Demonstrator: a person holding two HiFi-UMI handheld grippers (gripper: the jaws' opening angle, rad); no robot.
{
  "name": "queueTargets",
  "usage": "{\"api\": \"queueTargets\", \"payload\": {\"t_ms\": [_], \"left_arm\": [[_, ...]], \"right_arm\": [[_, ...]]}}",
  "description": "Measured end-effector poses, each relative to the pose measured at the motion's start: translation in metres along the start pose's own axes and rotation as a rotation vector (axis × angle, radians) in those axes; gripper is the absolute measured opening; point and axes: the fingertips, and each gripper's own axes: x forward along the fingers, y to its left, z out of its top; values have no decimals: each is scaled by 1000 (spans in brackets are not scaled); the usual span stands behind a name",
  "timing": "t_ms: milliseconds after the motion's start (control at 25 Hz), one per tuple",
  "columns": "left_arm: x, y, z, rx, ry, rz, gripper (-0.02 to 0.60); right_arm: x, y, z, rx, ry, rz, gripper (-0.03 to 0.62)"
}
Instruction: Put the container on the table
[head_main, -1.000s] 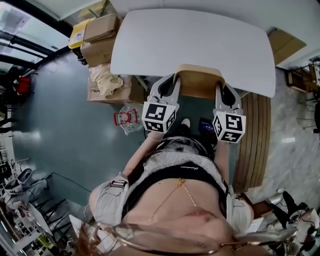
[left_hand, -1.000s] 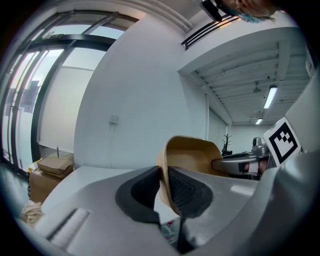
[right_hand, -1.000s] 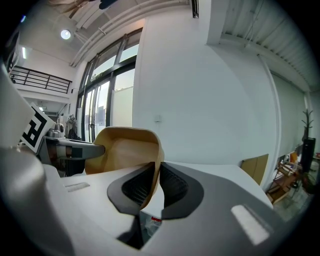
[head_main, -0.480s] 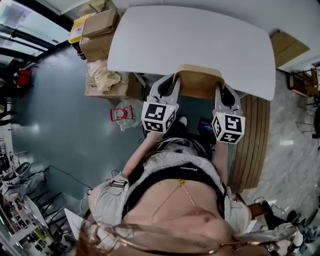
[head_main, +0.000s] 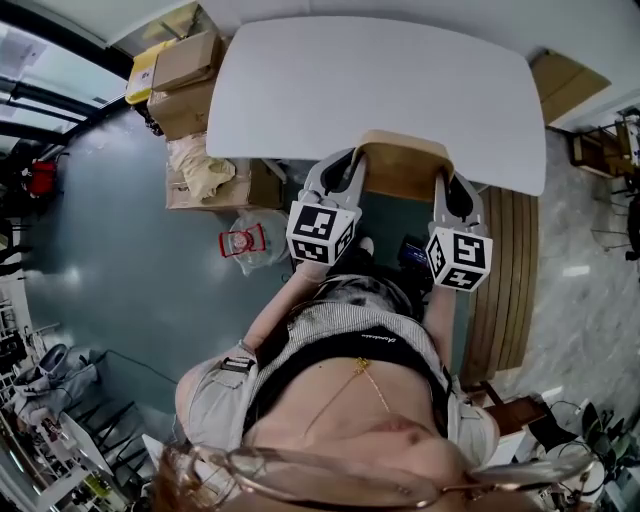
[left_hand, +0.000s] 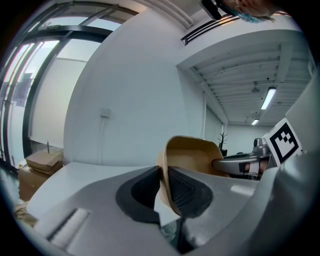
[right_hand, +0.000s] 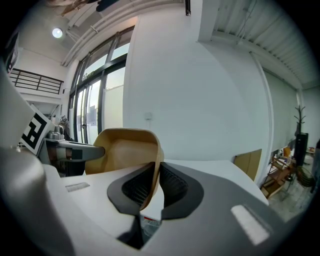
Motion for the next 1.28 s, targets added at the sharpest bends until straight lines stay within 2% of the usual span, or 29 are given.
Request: {"api": "queueTargets", "payload": {"t_ms": [520, 920, 1280], "left_arm": [[59, 56, 28, -32, -24, -83, 28], [87, 113, 36, -36, -21, -105, 28], [85, 163, 32, -76, -16, -79, 26]], "right_arm": [[66, -3, 38, -31, -7, -79, 54], [124, 17, 51, -44, 4, -93, 55], [161, 51, 58, -89, 27, -68, 57]]}}
